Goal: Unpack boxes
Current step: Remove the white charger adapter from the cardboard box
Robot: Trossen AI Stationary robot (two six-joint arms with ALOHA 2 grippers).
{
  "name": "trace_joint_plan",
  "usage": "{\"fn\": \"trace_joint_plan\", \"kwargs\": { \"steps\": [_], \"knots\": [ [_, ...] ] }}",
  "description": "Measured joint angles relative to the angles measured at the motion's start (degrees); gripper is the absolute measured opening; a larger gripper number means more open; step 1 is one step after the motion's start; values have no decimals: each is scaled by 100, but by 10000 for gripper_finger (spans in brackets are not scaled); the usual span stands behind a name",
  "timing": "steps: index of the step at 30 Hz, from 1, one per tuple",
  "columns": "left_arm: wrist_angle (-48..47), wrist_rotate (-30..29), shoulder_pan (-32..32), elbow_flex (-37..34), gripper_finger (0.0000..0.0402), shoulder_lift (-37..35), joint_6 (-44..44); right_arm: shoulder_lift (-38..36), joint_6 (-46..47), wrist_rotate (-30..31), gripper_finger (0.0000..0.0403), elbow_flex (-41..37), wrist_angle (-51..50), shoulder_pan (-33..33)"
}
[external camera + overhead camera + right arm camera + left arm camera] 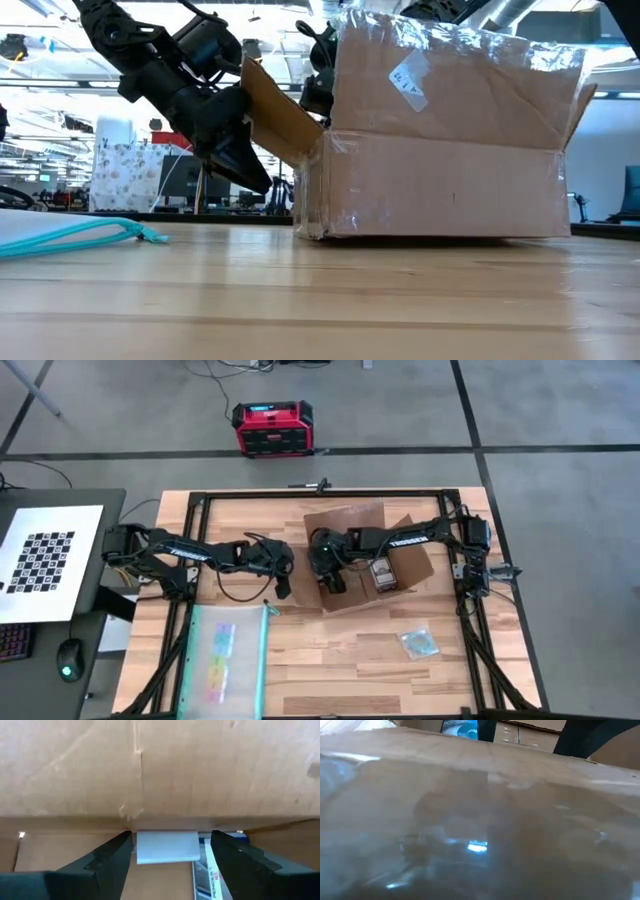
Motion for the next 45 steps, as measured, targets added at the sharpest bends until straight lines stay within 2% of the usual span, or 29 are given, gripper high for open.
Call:
{"fn": "trace_joint_plan", "kwargs": {
  "steps": [14,16,19,23,29,38,41,45],
  "knots": [
    [0,-11,0,0,109,-11,-20,470,-104,-4,264,20,4,40],
    [0,-13,0,0,109,-11,-24,472,-115,-4,255,17,33,39],
    [-4,-12,0,0,109,-11,-11,442,-201,30,220,21,-90,25],
    [-20,-9,-4,0,109,-11,-13,433,-303,39,217,51,-456,22],
    [-65,-9,-2,0,109,-11,25,480,-424,61,217,763,-1739,24],
    [-586,-11,-2,-2,109,-36,167,367,-456,442,217,2630,-4452,-63],
    [-757,103,-7,-11,109,-206,356,64,-136,450,217,3015,-5125,-40],
    [-903,146,-89,-22,109,-965,668,-661,559,452,217,3030,-5647,19]
  ]
}}
